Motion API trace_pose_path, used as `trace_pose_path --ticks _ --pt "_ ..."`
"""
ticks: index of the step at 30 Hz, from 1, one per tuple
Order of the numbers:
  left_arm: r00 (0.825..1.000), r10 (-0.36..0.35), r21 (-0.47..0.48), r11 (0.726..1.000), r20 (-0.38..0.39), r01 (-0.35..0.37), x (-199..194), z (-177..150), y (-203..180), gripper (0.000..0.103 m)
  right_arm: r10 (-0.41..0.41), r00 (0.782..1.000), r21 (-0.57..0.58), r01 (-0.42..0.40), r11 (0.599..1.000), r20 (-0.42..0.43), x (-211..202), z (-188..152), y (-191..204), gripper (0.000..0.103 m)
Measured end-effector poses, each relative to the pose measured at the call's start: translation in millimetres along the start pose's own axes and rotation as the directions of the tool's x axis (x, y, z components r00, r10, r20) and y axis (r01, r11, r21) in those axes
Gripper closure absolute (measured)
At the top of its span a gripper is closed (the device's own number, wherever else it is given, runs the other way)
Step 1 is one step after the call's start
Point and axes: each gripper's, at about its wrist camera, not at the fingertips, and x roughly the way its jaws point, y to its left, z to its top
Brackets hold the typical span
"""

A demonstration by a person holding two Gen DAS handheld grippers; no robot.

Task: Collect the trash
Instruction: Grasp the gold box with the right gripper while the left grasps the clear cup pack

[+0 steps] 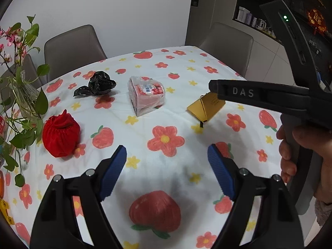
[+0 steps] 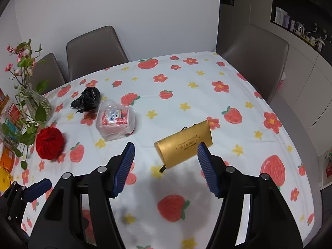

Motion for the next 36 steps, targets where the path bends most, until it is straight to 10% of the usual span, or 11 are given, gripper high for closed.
trace_pose_path --ticks 36 --pt "0.992 0.119 -0.040 0.992 -0.031 -0.120 155.6 90.8 25.7 0.023 0.015 0.981 -0.096 -0.034 0.995 -0.195 108.6 8.2 -27.7 0.042"
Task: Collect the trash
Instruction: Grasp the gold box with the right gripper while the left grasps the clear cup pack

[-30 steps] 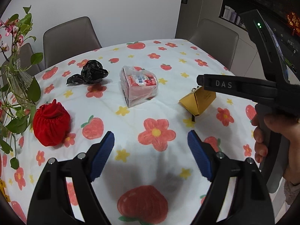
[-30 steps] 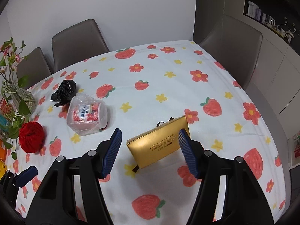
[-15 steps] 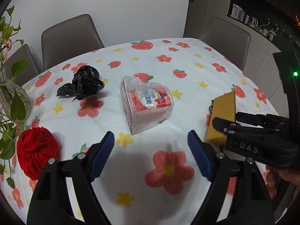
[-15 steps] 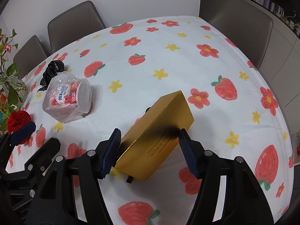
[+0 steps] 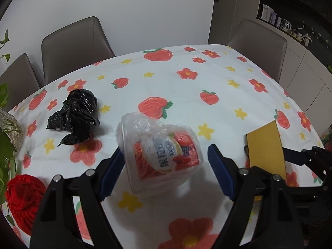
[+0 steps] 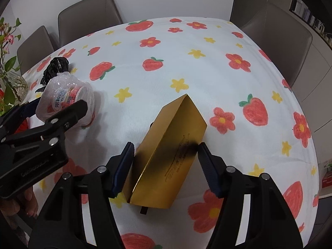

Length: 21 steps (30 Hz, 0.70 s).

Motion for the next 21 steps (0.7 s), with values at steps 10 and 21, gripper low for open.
trace_pose_path --ticks 10,21 --pt "1.000 0.003 -0.007 1.000 0.018 -0.003 2.9 -4.2 7.1 0.038 -0.017 1.000 -0.024 0.017 1.000 -0.008 6.8 -0.8 2.5 0.040" --pt "0.999 -0.016 -0.034 0.999 0.042 0.017 -39.2 -21.8 20.3 0.040 0.022 1.000 -0.056 -0.022 0.998 0.007 -13.6 -10.7 25.8 0.052"
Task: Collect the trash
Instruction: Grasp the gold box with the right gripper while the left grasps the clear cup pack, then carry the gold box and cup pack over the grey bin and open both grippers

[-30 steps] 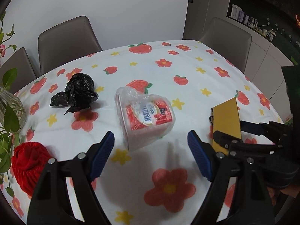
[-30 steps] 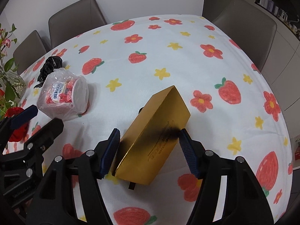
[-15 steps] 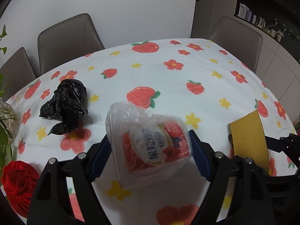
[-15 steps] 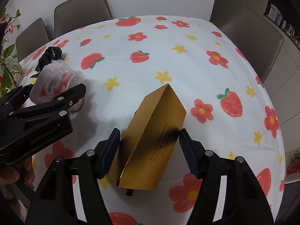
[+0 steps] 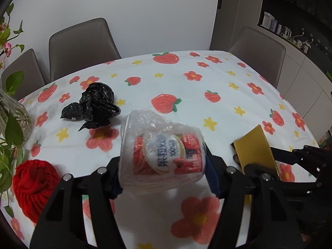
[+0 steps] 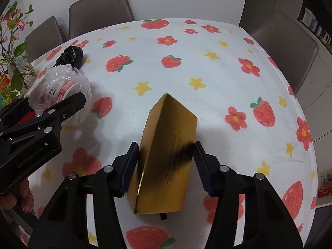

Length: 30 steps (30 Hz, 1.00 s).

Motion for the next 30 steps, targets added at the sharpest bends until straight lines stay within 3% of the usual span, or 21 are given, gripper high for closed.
trace_pose_path --ticks 10,18,30 --pt "1.000 -0.003 0.031 1.000 0.022 0.003 -56.8 -30.2 6.9 0.040 0.003 0.999 -0.019 -0.002 1.000 0.039 -39.9 -26.8 27.7 0.054" --pt "0.997 -0.065 0.097 0.993 0.046 0.061 -105.1 -51.2 -2.6 0.040 -0.034 0.996 0.010 0.033 0.999 0.086 -88.7 -60.3 40.1 0.054" --pt "0.975 -0.221 0.278 0.938 0.028 0.205 -155.9 -91.7 -62.5 0.040 -0.152 0.981 0.201 0.126 0.972 0.124 -164.6 -146.7 13.5 0.054"
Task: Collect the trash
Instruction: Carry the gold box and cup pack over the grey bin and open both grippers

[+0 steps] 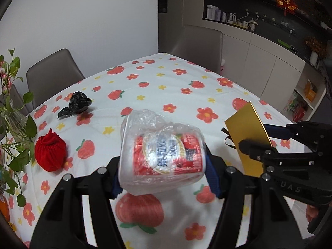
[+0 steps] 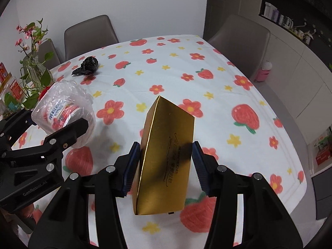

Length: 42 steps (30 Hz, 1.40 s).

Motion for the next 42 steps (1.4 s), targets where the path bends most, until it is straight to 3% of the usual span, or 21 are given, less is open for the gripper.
trace_pose_path --ticks 7,16,25,31,42 --pt "0.996 -0.091 0.102 0.991 -0.019 0.092 -11.1 -11.0 -64.1 0.040 -0.083 0.996 0.123 0.080 0.989 0.015 -44.0 -48.9 -52.6 0.054" --pt "0.975 -0.219 0.230 0.947 -0.045 0.223 -34.6 -33.9 -180.2 0.040 -0.188 0.982 0.255 0.179 0.950 0.013 -112.0 -133.3 -129.3 0.054" --pt "0.938 -0.319 0.273 0.898 -0.136 0.345 -54.0 -100.7 -301.9 0.040 -0.246 0.967 0.346 0.251 0.904 -0.058 -160.8 -248.6 -195.6 0.054" --pt "0.912 -0.333 0.302 0.867 -0.242 0.397 -37.4 -164.7 -355.0 0.040 -0.232 0.963 0.402 0.269 0.875 -0.138 -150.7 -322.3 -219.5 0.054" --pt "0.877 -0.276 0.345 0.840 -0.394 0.419 43.3 -263.6 -407.5 0.040 -0.182 0.953 0.453 0.277 0.847 -0.243 -75.0 -421.6 -244.4 0.053"
